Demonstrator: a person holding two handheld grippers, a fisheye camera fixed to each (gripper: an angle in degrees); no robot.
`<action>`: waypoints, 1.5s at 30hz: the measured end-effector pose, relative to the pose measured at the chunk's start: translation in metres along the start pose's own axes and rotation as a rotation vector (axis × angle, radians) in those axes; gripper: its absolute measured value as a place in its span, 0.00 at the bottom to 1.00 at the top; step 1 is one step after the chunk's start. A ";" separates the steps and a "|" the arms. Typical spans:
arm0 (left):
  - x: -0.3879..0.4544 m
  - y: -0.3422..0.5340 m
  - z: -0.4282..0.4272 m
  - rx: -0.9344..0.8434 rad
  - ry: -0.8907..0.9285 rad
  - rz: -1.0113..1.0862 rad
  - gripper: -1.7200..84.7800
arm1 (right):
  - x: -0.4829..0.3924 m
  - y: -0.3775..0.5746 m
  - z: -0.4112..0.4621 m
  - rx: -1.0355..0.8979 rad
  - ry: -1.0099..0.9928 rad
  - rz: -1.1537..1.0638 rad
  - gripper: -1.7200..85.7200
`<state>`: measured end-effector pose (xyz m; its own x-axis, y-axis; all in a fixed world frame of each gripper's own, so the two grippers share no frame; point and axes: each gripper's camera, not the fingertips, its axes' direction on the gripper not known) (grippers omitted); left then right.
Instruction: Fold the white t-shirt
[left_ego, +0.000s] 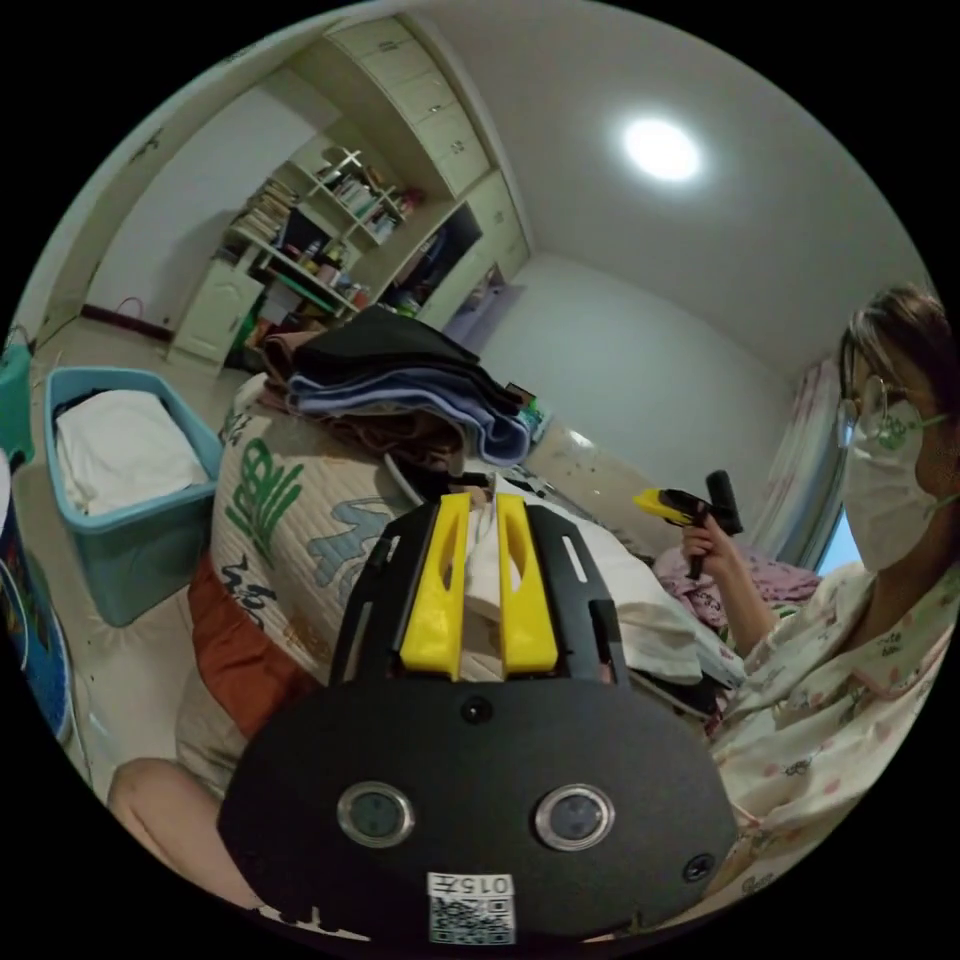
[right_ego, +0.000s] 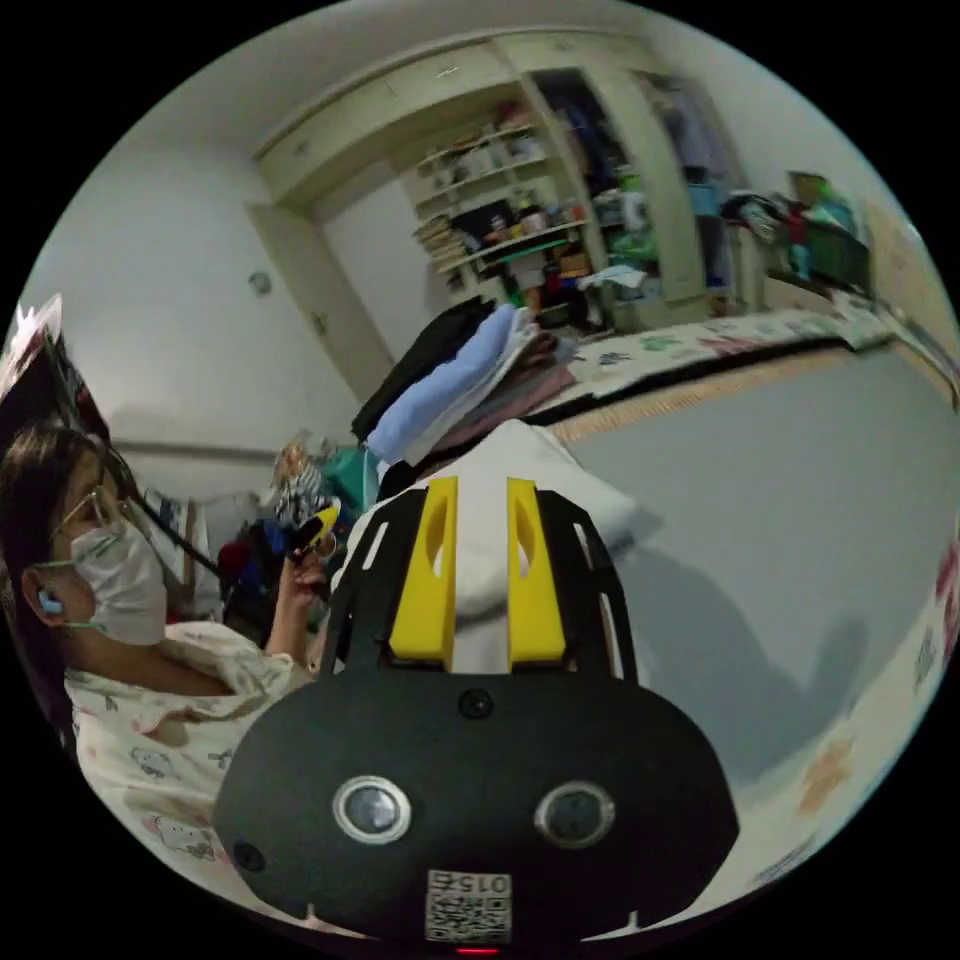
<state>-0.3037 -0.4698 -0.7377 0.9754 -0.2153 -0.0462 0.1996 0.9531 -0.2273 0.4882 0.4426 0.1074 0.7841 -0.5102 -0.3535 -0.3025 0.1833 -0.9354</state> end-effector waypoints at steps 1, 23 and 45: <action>0.003 0.000 0.004 -0.008 -0.001 0.007 0.08 | 0.016 0.052 -0.039 0.102 0.019 0.138 0.11; 0.232 -0.050 0.078 -0.433 -0.225 0.400 0.10 | 0.092 0.268 -0.102 0.636 0.138 0.103 0.03; 0.054 0.171 -0.016 -0.257 0.068 0.129 0.11 | 0.032 0.105 0.207 0.102 0.196 -0.399 0.13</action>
<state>-0.2179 -0.3219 -0.7943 0.9811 -0.1179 -0.1536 0.0360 0.8904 -0.4538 0.5938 0.6190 -0.0045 0.7078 -0.7056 0.0342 0.0652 0.0171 -0.9977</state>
